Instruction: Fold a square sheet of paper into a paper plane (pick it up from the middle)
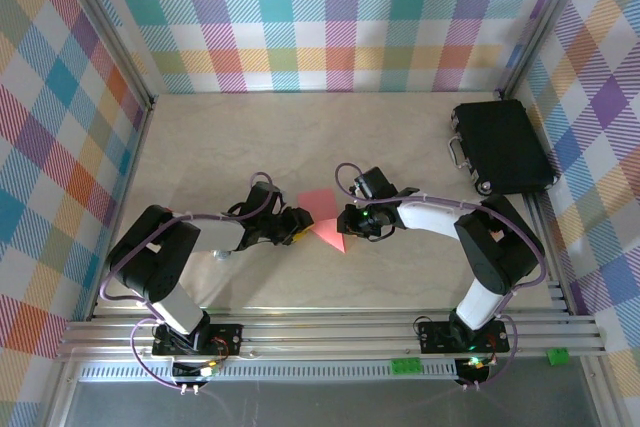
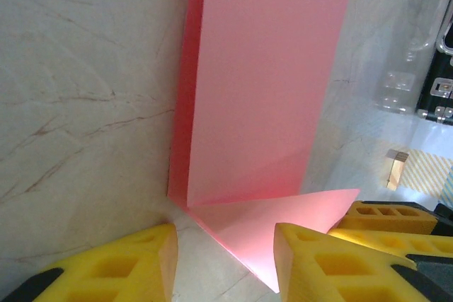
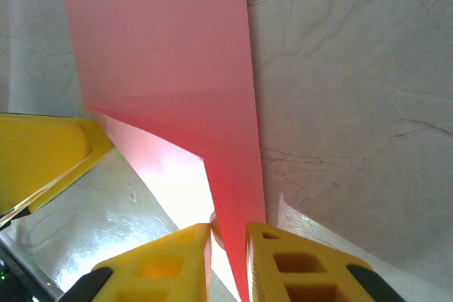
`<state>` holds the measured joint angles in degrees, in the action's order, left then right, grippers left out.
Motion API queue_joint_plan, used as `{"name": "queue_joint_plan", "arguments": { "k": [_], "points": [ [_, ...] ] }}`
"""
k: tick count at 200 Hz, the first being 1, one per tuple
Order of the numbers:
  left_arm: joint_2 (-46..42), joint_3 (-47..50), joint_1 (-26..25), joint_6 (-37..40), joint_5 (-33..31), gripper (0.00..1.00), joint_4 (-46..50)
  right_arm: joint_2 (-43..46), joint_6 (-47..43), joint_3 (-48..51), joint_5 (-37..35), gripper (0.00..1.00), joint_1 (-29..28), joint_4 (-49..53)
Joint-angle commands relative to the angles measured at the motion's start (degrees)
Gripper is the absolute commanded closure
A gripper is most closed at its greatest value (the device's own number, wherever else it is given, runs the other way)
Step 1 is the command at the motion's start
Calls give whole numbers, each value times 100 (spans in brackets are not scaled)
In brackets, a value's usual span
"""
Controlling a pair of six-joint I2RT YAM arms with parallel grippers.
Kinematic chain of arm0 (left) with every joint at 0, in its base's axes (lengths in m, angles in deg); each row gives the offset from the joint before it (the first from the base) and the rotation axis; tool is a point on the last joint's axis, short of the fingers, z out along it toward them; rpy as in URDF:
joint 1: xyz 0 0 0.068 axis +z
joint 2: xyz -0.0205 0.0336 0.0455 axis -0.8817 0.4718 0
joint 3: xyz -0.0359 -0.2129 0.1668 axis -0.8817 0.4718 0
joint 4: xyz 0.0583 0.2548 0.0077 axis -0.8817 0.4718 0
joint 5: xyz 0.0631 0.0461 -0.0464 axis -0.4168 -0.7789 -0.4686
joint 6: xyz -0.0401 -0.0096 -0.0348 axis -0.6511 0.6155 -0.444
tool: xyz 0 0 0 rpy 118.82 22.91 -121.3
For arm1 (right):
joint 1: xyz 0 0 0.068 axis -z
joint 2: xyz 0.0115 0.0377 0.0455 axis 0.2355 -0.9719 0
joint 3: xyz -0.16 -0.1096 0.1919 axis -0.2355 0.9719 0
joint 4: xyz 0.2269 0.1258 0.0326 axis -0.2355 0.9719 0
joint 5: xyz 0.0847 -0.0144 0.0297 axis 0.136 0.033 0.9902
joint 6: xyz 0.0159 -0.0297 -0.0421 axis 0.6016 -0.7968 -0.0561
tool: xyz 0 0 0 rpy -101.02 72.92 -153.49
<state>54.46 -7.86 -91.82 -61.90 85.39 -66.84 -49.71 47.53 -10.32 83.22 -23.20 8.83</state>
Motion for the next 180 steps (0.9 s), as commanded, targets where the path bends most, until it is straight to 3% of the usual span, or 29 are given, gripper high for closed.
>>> {"name": "queue_joint_plan", "arguments": {
  "k": [1,46,105,180],
  "points": [
    [145,-75,-35,-36,124,63,-195,-82,-86,-108,-77,79,-18,89],
    [180,-119,-35,-41,234,69,-363,-93,-86,-98,-78,80,-18,90],
    [198,-101,65,3,508,69,-781,-103,-86,-81,-122,81,-10,125],
    [448,-390,187,788,1086,66,-471,-230,-161,-124,-157,83,-9,165]
  ]
}}
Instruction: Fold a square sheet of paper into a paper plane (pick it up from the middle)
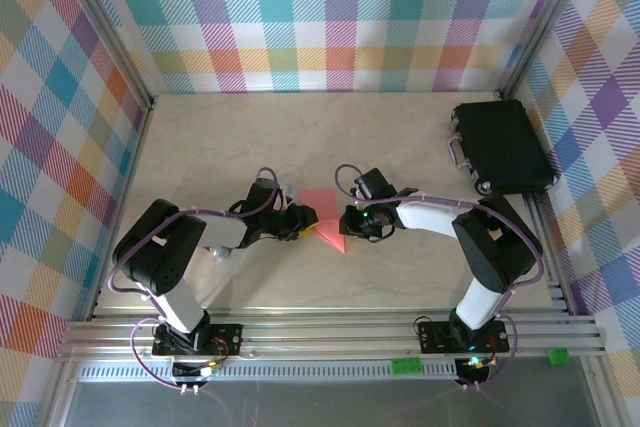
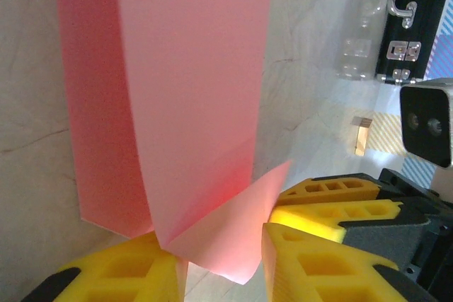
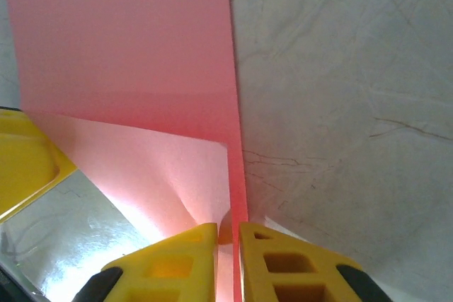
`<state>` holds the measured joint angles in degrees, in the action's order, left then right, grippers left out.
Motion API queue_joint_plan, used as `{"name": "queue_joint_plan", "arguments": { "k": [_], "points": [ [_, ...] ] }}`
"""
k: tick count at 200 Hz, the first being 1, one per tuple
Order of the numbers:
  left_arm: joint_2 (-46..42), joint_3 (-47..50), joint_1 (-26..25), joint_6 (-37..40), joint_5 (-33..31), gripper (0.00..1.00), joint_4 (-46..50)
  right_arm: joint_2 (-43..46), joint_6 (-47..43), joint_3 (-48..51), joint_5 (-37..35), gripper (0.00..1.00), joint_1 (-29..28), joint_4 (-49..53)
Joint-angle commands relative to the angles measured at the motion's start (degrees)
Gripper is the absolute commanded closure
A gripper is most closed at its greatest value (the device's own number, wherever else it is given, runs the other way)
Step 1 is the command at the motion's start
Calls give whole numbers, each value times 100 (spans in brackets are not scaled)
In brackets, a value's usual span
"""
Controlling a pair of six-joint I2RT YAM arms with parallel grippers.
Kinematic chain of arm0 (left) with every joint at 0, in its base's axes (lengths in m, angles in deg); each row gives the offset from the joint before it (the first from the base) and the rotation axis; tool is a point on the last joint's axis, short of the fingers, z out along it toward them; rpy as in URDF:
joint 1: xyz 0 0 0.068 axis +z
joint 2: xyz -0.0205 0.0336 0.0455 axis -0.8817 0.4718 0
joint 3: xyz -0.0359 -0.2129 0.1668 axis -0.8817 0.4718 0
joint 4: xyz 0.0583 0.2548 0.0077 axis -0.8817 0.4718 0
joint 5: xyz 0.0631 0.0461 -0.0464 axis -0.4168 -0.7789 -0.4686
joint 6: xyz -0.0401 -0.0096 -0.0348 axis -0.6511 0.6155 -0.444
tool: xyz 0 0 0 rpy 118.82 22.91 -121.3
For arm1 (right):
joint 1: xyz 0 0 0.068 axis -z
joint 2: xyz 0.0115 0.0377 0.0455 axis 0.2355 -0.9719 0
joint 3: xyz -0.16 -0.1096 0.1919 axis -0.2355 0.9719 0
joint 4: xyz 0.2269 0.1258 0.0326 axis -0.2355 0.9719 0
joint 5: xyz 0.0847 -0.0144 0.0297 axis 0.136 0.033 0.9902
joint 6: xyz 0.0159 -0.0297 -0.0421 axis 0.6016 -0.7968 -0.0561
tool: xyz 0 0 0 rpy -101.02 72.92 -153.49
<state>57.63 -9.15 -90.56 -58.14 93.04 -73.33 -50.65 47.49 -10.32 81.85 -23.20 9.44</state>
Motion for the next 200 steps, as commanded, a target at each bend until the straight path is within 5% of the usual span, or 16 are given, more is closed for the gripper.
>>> {"name": "queue_joint_plan", "arguments": {
  "k": [1,40,106,148,200],
  "points": [
    [138,-270,64,416,323,66,181,-135,-154,-124,-19,83,-9,100],
    [354,-401,66,454,409,68,179,-264,-226,-205,16,83,-2,127],
    [212,-523,94,676,-17,90,815,130,-569,-208,-504,79,60,309],
    [10,-561,96,641,-519,97,1212,846,-1087,191,-1118,60,61,-102],
    [-202,-656,17,386,-835,98,1441,1176,-2265,801,-909,45,-108,-1191]
  ]
}}
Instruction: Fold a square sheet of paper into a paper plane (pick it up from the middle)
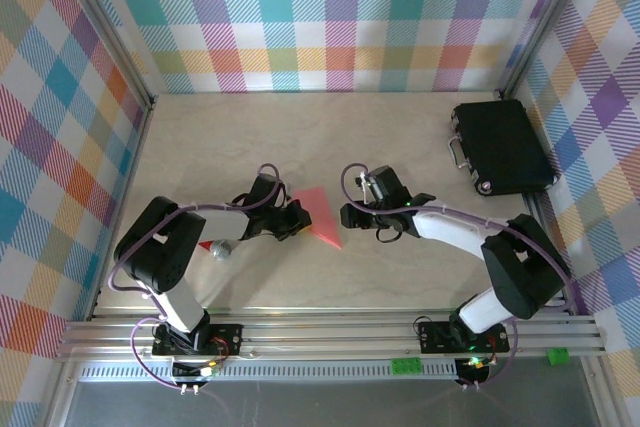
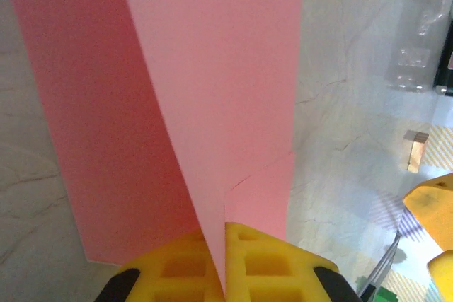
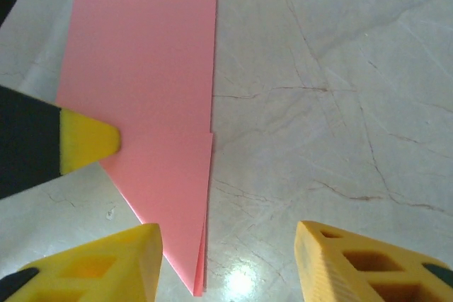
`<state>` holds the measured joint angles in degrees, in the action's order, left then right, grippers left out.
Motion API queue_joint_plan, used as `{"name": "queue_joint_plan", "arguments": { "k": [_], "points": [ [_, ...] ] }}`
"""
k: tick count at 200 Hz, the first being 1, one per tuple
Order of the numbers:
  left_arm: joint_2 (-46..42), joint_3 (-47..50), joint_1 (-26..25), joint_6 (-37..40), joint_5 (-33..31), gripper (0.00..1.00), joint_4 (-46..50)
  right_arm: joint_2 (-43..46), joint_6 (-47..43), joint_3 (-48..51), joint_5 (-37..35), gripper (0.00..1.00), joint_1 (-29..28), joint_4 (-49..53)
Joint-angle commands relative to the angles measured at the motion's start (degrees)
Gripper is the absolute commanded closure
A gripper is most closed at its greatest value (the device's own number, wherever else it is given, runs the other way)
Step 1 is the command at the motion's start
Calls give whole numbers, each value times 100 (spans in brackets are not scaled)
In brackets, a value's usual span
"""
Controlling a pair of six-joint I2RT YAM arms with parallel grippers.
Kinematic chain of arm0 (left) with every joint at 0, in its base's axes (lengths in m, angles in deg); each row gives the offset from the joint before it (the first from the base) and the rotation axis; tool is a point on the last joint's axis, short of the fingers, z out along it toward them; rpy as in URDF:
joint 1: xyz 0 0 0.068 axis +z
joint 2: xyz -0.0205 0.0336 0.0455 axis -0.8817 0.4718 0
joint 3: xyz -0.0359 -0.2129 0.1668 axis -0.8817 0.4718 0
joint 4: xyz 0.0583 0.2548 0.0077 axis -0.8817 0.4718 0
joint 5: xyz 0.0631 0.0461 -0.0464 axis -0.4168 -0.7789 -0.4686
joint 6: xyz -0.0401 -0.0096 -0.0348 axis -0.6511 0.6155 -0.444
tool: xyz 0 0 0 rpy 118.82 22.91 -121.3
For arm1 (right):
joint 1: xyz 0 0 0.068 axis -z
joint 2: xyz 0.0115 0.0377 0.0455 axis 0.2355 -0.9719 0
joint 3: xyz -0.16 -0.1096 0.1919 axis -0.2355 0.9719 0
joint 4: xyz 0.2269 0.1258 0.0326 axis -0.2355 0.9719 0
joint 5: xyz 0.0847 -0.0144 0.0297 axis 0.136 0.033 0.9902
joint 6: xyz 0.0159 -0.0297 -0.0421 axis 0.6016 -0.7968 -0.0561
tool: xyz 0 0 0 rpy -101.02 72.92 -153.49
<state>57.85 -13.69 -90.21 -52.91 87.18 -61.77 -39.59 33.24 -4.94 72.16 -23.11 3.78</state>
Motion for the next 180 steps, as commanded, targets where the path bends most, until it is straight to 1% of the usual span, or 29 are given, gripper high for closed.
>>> {"name": "queue_joint_plan", "arguments": {
  "k": [1,22,32,64,93,116,180],
  "points": [
    [-226,-211,-19,-137,-253,98,294,70,-856,275,60,45,-129,-653],
    [-258,-390,-88,-219,-378,98,662,-27,-1485,291,42,45,-425,-765],
    [-262,-493,-123,-243,-433,98,877,-100,-1702,244,138,47,-508,-773],
    [-261,-769,-205,-337,-607,98,1403,-332,-2203,341,331,53,-756,-1315],
    [-206,-973,-275,-367,-604,98,1675,-671,-2560,211,475,57,-878,-1466],
    [-198,-1046,-310,-411,-626,98,1771,-952,-2666,70,306,60,-931,-1579],
    [-169,-1067,-345,-489,-613,98,1830,-1249,-2732,32,-47,60,-1018,-1859]
  ]
}}
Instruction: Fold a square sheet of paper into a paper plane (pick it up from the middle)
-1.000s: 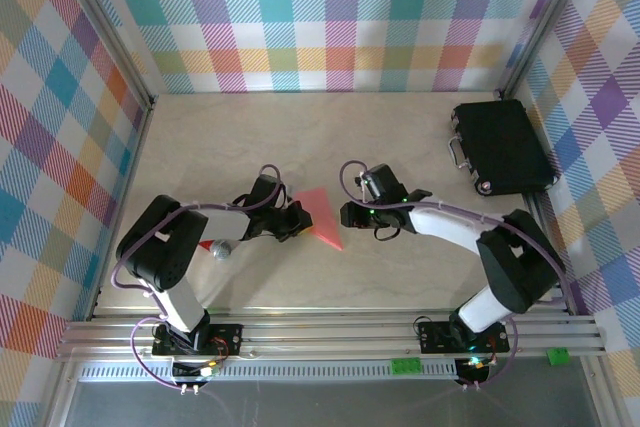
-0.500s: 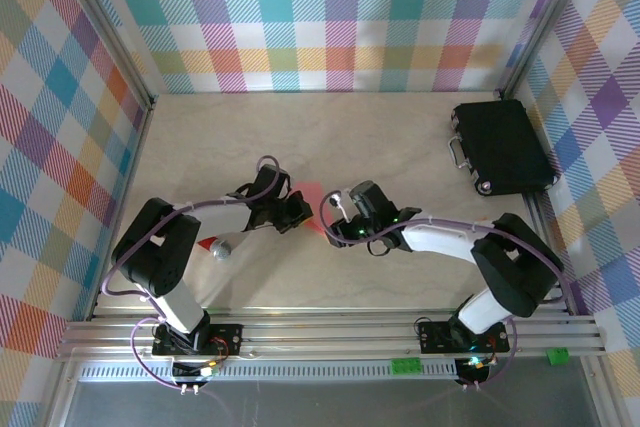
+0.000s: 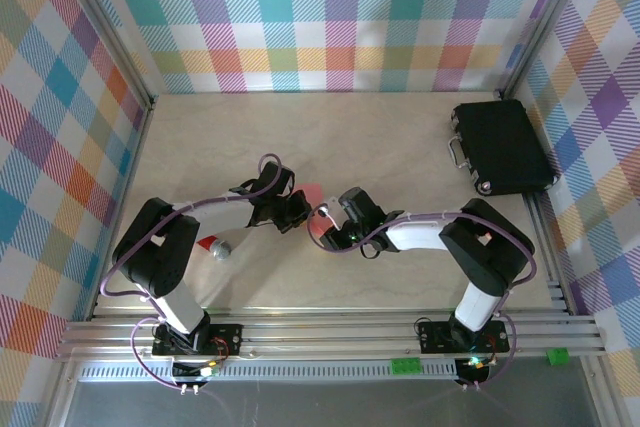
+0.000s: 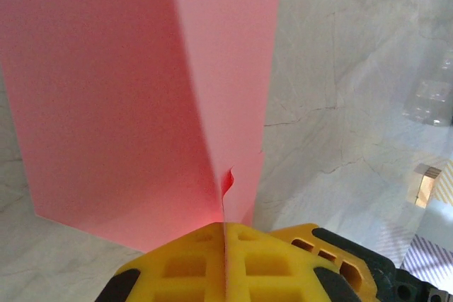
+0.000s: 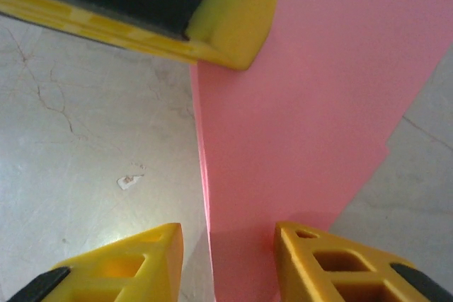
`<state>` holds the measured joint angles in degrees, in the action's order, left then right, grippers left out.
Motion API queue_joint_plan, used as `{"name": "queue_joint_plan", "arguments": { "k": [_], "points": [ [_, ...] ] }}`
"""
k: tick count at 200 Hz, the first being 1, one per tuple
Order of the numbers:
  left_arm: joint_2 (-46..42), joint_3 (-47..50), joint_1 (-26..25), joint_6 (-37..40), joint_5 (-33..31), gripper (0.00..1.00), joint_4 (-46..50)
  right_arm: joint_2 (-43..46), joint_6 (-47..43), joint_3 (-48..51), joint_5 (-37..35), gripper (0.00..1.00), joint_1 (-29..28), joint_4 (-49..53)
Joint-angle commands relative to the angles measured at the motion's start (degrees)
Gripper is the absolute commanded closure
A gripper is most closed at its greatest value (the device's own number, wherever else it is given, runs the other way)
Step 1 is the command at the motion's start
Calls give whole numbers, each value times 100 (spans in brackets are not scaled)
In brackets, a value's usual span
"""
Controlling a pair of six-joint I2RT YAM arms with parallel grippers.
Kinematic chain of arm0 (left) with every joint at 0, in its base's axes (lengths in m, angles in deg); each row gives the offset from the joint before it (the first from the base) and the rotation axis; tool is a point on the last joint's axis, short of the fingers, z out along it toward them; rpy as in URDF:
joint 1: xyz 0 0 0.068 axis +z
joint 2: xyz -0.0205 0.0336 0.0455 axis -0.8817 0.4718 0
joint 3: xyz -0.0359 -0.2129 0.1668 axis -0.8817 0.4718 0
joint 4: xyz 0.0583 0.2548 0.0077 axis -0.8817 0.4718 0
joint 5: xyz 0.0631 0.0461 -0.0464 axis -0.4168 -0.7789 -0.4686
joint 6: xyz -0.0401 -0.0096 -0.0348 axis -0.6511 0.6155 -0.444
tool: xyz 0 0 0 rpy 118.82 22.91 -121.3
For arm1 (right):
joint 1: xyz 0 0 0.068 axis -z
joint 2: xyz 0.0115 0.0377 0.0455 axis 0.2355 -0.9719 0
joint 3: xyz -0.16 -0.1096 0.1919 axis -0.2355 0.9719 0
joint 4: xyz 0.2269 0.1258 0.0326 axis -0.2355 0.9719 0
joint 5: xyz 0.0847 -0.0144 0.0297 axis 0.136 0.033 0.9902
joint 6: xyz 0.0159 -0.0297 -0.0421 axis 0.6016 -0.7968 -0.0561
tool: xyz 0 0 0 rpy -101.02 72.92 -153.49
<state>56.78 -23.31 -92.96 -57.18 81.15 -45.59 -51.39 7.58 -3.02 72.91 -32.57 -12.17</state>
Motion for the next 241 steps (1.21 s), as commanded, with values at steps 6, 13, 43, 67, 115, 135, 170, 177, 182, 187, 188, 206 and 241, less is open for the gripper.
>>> {"name": "queue_joint_plan", "arguments": {
  "k": [6,13,43,67,115,135,170,177,182,187,188,206,241],
  "points": [
    [-60,-115,-77,-63,-14,98,211,-66,-166,-174,-144,60,-79,-266],
    [-53,-119,-70,-71,-15,98,215,-59,-167,-173,-185,60,-96,-268],
    [-33,-134,-70,-90,-40,98,241,-49,-175,-157,-436,59,-144,-299],
    [0,-144,-70,-100,-32,97,269,-48,-228,-142,-513,59,-173,-308],
    [58,-171,-79,-101,-4,96,294,-136,-310,-169,-558,64,-252,-330],
    [71,-164,-79,-104,4,96,320,-172,-333,-186,-558,67,-269,-302],
    [55,-174,-78,-103,-13,94,397,-180,-335,-153,-600,72,-283,-300],
    [46,-194,-79,-103,-41,93,435,-168,-336,-134,-602,73,-285,-302],
    [27,-202,-79,-97,-69,92,463,-152,-333,-121,-602,75,-286,-312],
    [9,-211,-71,-91,-94,91,505,-138,-335,-104,-602,75,-287,-308],
    [1,-209,-66,-90,-102,90,509,-130,-335,-106,-602,75,-290,-303],
    [-100,-217,20,-46,-171,82,590,-61,-332,-48,-580,78,-289,-291],
    [-271,-207,299,141,-148,76,775,46,-559,32,-514,79,-285,-278]
  ]
}}
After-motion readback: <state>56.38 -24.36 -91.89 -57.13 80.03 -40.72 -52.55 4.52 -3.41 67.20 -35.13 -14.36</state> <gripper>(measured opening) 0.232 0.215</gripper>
